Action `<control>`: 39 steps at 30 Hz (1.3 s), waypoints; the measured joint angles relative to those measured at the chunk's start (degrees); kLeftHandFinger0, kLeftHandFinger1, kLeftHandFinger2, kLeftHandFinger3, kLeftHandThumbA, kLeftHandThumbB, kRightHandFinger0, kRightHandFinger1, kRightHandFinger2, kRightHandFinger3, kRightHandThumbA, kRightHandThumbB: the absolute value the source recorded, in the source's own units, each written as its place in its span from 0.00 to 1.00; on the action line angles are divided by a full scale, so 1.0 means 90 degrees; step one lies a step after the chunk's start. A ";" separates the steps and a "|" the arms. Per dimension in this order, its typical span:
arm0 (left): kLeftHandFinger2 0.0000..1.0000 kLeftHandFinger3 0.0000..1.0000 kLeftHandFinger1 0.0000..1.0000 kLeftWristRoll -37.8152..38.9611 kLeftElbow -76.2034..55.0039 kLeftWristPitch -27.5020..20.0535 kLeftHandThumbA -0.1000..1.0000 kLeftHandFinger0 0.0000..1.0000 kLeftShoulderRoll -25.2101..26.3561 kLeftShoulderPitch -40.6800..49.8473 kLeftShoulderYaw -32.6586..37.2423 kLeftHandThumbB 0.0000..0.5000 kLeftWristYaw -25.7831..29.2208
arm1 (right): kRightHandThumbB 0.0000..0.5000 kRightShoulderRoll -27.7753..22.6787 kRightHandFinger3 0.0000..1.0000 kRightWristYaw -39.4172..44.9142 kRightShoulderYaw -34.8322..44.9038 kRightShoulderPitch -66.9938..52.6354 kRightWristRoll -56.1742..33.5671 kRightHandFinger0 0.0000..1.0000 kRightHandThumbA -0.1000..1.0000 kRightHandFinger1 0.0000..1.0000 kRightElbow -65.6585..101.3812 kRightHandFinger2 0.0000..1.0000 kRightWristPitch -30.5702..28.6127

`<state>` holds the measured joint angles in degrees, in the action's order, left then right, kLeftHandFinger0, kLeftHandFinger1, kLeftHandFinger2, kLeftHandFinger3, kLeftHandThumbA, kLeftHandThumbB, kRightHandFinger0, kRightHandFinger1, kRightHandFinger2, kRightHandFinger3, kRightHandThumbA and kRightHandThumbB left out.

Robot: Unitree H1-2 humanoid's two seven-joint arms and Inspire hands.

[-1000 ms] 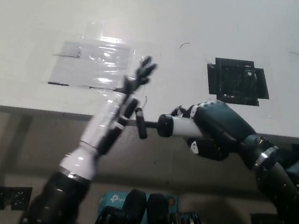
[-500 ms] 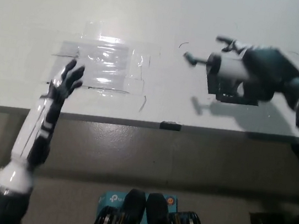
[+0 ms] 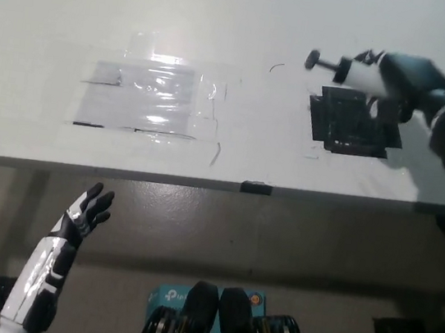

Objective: The robot uses right hand to pick up a small white air pumper and uses its left hand to compress it, and then puts it on the desk

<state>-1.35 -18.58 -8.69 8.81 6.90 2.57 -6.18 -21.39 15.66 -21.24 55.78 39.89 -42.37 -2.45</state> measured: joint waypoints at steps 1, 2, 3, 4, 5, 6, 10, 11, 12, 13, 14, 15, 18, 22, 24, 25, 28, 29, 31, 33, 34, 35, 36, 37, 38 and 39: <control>1.00 1.00 1.00 0.0003 0.0066 -0.0048 1.00 1.00 0.0008 0.0009 -0.0002 0.32 -0.0004 | 0.46 0.0059 0.66 -0.0030 -0.0057 0.0003 0.0016 0.19 0.14 0.46 -0.0182 0.67 -0.0001; 1.00 1.00 1.00 0.0004 0.0107 -0.0071 1.00 1.00 0.0016 0.0011 -0.0002 0.33 -0.0007 | 0.55 0.0096 0.77 -0.0033 -0.0099 0.0013 0.0022 0.33 0.25 0.58 -0.0305 0.77 0.0001; 1.00 1.00 1.00 0.0005 0.0151 -0.0103 1.00 1.00 0.0025 0.0012 -0.0003 0.34 -0.0010 | 0.57 0.0120 0.91 -0.0032 -0.0138 0.0020 0.0023 0.59 0.36 0.77 -0.0415 0.90 0.0004; 1.00 1.00 1.00 0.0006 0.0175 -0.0124 1.00 1.00 0.0032 0.0016 -0.0003 0.33 -0.0010 | 0.59 0.0134 1.00 -0.0017 -0.0162 0.0027 0.0020 0.76 0.42 0.87 -0.0490 0.93 0.0011; 1.00 1.00 1.00 0.0006 0.0209 -0.0158 1.00 1.00 0.0038 0.0025 -0.0004 0.32 -0.0010 | 0.65 0.0140 1.00 0.0041 -0.0185 0.0036 0.0010 0.86 0.46 0.95 -0.0555 1.00 0.0027; 1.00 1.00 1.00 0.0005 0.0248 -0.0189 1.00 1.00 0.0042 0.0038 -0.0005 0.32 -0.0010 | 0.68 0.0143 1.00 0.0122 -0.0189 0.0045 -0.0021 0.98 0.51 1.00 -0.0593 1.00 0.0049; 1.00 1.00 1.00 0.0005 0.0375 -0.0285 1.00 1.00 0.0051 0.0104 -0.0005 0.32 -0.0010 | 0.74 0.0141 1.00 0.0416 -0.0162 0.0046 -0.0188 1.00 0.62 1.00 -0.0589 1.00 0.0118; 1.00 1.00 1.00 0.0005 0.0381 -0.0303 1.00 1.00 0.0051 0.0117 -0.0005 0.33 -0.0011 | 0.74 0.0141 1.00 0.0479 -0.0155 0.0046 -0.0234 1.00 0.66 1.00 -0.0584 1.00 0.0132; 1.00 1.00 1.00 0.0006 0.0387 -0.0316 1.00 1.00 0.0051 0.0125 -0.0005 0.33 -0.0011 | 0.75 0.0138 1.00 0.0528 -0.0150 0.0045 -0.0265 1.00 0.68 1.00 -0.0567 1.00 0.0142; 1.00 1.00 1.00 0.0008 0.0399 -0.0335 1.00 1.00 0.0052 0.0136 -0.0005 0.31 -0.0011 | 0.77 0.0133 1.00 0.0584 -0.0151 0.0045 -0.0297 1.00 0.75 1.00 -0.0510 1.00 0.0154; 1.00 1.00 1.00 0.0007 0.0417 -0.0350 1.00 1.00 0.0052 0.0139 -0.0005 0.31 -0.0011 | 0.79 0.0128 1.00 0.0627 -0.0167 0.0047 -0.0313 1.00 0.76 1.00 -0.0456 1.00 0.0168; 1.00 1.00 1.00 0.0008 0.0435 -0.0364 1.00 1.00 0.0053 0.0140 -0.0005 0.30 -0.0011 | 0.82 0.0126 1.00 0.0658 -0.0180 0.0048 -0.0317 1.00 0.78 1.00 -0.0431 1.00 0.0177; 1.00 1.00 1.00 0.0009 0.0479 -0.0401 1.00 1.00 0.0058 0.0143 -0.0005 0.28 -0.0011 | 0.88 0.0122 1.00 0.0760 -0.0231 0.0055 -0.0323 1.00 0.83 1.00 -0.0350 1.00 0.0207; 1.00 1.00 1.00 0.0013 0.0497 -0.0432 1.00 1.00 0.0058 0.0142 -0.0005 0.31 -0.0010 | 0.91 0.0090 1.00 0.0798 -0.0232 0.0074 -0.0348 1.00 0.89 1.00 -0.0259 1.00 0.0202; 1.00 1.00 1.00 0.0012 0.0500 -0.0432 1.00 1.00 0.0058 0.0141 -0.0006 0.32 -0.0010 | 0.91 0.0058 1.00 0.0800 -0.0169 0.0074 -0.0384 1.00 1.00 1.00 -0.0072 1.00 0.0202; 1.00 1.00 1.00 0.0012 0.0501 -0.0433 1.00 1.00 0.0058 0.0141 -0.0006 0.32 -0.0010 | 0.89 0.0039 1.00 0.0793 -0.0103 0.0073 -0.0402 1.00 0.91 1.00 0.0059 1.00 0.0200; 1.00 1.00 1.00 0.0012 0.0510 -0.0434 1.00 1.00 0.0059 0.0139 -0.0006 0.34 -0.0010 | 0.81 -0.0008 1.00 0.0736 0.0209 0.0072 -0.0515 1.00 0.93 1.00 0.0501 1.00 0.0167; 1.00 1.00 1.00 0.0012 0.0516 -0.0434 1.00 1.00 0.0059 0.0138 -0.0006 0.34 -0.0011 | 0.78 -0.0020 1.00 0.0703 0.0386 0.0072 -0.0580 1.00 0.96 1.00 0.0647 1.00 0.0150; 1.00 1.00 1.00 0.0007 0.0529 -0.0434 1.00 1.00 0.0060 0.0136 -0.0007 0.33 -0.0010 | 0.73 -0.0054 1.00 0.0616 0.0709 0.0066 -0.0726 1.00 0.99 1.00 0.1050 1.00 0.0110; 1.00 1.00 1.00 0.0006 0.0540 -0.0434 1.00 1.00 0.0061 0.0136 -0.0009 0.33 -0.0010 | 0.66 -0.0074 1.00 0.0537 0.0990 0.0036 -0.0857 1.00 1.00 1.00 0.1456 1.00 0.0074; 1.00 1.00 1.00 0.0006 0.0548 -0.0434 1.00 1.00 0.0061 0.0133 -0.0009 0.34 -0.0010 | 0.64 -0.0079 1.00 0.0500 0.1158 0.0004 -0.0938 1.00 1.00 1.00 0.1737 1.00 0.0058; 1.00 1.00 1.00 0.0006 0.0562 -0.0432 1.00 1.00 0.0061 0.0128 -0.0009 0.34 -0.0009 | 0.64 -0.0079 1.00 0.0486 0.1310 -0.0065 -0.1014 1.00 1.00 1.00 0.2099 1.00 0.0061; 1.00 1.00 1.00 0.0006 0.0571 -0.0431 1.00 1.00 0.0060 0.0124 -0.0009 0.33 -0.0009 | 0.68 -0.0070 1.00 0.0485 0.1412 -0.0144 -0.1083 1.00 1.00 1.00 0.2364 1.00 0.0064; 1.00 1.00 1.00 0.0007 0.0586 -0.0430 1.00 1.00 0.0061 0.0118 -0.0009 0.33 -0.0009 | 0.72 -0.0043 1.00 0.0481 0.1517 -0.0274 -0.1154 1.00 1.00 1.00 0.2664 1.00 0.0067; 1.00 1.00 1.00 0.0008 0.0599 -0.0427 1.00 1.00 0.0061 0.0115 -0.0011 0.32 -0.0009 | 0.64 -0.0015 1.00 0.0480 0.1586 -0.0408 -0.1210 1.00 1.00 1.00 0.2927 1.00 0.0073; 1.00 1.00 1.00 0.0008 0.0608 -0.0426 1.00 1.00 0.0061 0.0112 -0.0011 0.28 -0.0009 | 0.61 0.0015 1.00 0.0480 0.1630 -0.0533 -0.1242 1.00 1.00 1.00 0.3141 1.00 0.0077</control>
<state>-1.27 -13.11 -12.52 9.36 7.90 2.47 -6.26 -21.26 19.98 -6.57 50.98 28.72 -14.10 -1.75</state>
